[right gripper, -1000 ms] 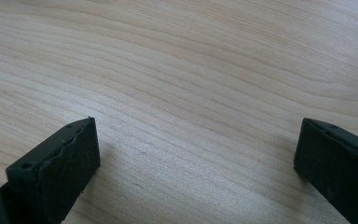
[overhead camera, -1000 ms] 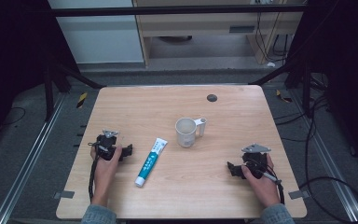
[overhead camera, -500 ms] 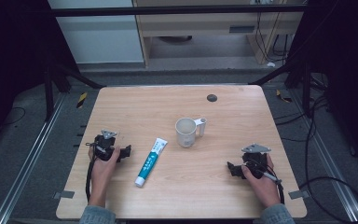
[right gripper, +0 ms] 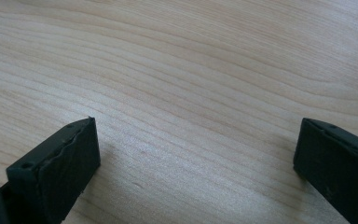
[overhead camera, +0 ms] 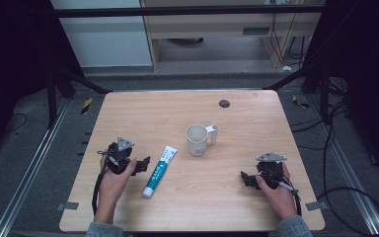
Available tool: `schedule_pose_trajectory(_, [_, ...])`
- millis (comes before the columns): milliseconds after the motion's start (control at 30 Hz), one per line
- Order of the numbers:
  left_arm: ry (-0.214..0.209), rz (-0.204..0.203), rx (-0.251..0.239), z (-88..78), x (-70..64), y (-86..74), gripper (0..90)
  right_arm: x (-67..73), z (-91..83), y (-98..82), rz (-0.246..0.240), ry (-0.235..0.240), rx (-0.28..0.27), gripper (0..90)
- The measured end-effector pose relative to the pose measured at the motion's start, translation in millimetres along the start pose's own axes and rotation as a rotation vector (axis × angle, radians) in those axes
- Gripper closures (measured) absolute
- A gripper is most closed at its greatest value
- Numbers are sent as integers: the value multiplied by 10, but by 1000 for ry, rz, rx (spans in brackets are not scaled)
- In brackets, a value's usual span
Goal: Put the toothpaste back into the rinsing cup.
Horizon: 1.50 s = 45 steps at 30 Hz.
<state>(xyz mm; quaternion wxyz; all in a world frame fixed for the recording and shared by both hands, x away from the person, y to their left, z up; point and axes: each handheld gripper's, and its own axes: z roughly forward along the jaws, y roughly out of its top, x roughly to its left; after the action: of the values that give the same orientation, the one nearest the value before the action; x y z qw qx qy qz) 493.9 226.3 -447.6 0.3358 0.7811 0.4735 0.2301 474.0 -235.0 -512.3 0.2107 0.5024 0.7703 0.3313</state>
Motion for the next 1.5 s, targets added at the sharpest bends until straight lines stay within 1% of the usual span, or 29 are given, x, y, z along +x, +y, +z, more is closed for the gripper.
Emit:
schedule_pose_trajectory(133, [-6, 19, 24, -2, -72, 20, 58, 0, 0, 0, 0, 0, 0, 6])
schedule_pose_trajectory(233, [-25, 24, 48, -6, -101, 27, 58, -1, 0, 0, -1, 0, 0, 6])
schedule_pose_trajectory(300, [-38, 25, 55, -7, -134, 35, 58, 0, 0, 0, 0, 0, 0, 6])
schedule_pose_trajectory(433, [-57, 48, 70, 8, -229, 60, 58, 0, 0, 0, 0, 0, 0, 6])
schedule_pose_trajectory(500, [-75, 63, 81, 23, -295, 71, 59, 0, 0, 0, 0, 0, 0, 5])
schedule_pose_trajectory(600, [-88, 87, 96, 43, -382, 78, 82, 0, 0, 0, 0, 0, 0, 6])
schedule_pose_trajectory(633, [-90, 95, 106, 55, -406, 76, 96, 0, 0, 0, 0, 0, 0, 6])
schedule_pose_trajectory(733, [-87, 75, 133, 118, -461, 67, 105, 0, 0, 0, 0, 0, 0, 5])
schedule_pose_trajectory(800, [-94, 85, 162, 156, -502, 58, 106, 0, 0, 0, 0, 0, 0, 5])
schedule_pose_trajectory(867, [-98, 104, 184, 181, -528, 61, 104, -1, 0, 0, 0, 0, 0, 5])
schedule_pose_trajectory(933, [-100, 115, 193, 192, -531, 82, 105, -1, 0, 0, 0, 0, 0, 5])
schedule_pose_trajectory(1000, [-117, 122, 182, 198, -524, 122, 103, 0, 0, 0, 0, 0, 0, 5])
schedule_pose_trajectory(1067, [-122, 126, 191, 221, -517, 161, 104, -1, 0, 0, 0, 0, 0, 5])
schedule_pose_trajectory(1167, [-109, 146, 241, 282, -537, 212, 125, -1, 0, 0, 0, 0, 0, 5])
schedule_pose_trajectory(1233, [-103, 169, 272, 322, -560, 260, 147, -3, 1, 0, -1, 0, 0, 5])
schedule_pose_trajectory(1333, [-102, 172, 317, 389, -551, 335, 209, -1, -1, 1, 3, 2, 1, 5])
schedule_pose_trajectory(1433, [-103, 156, 354, 454, -519, 408, 284, -3, 0, 1, -1, 1, 1, 5])
schedule_pose_trajectory(1467, [-107, 152, 373, 486, -512, 429, 301, -1, 0, 1, 2, 2, 0, 5])
schedule_pose_trajectory(1500, [-108, 151, 381, 505, -509, 440, 313, -3, 0, 1, 0, 1, 1, 5])
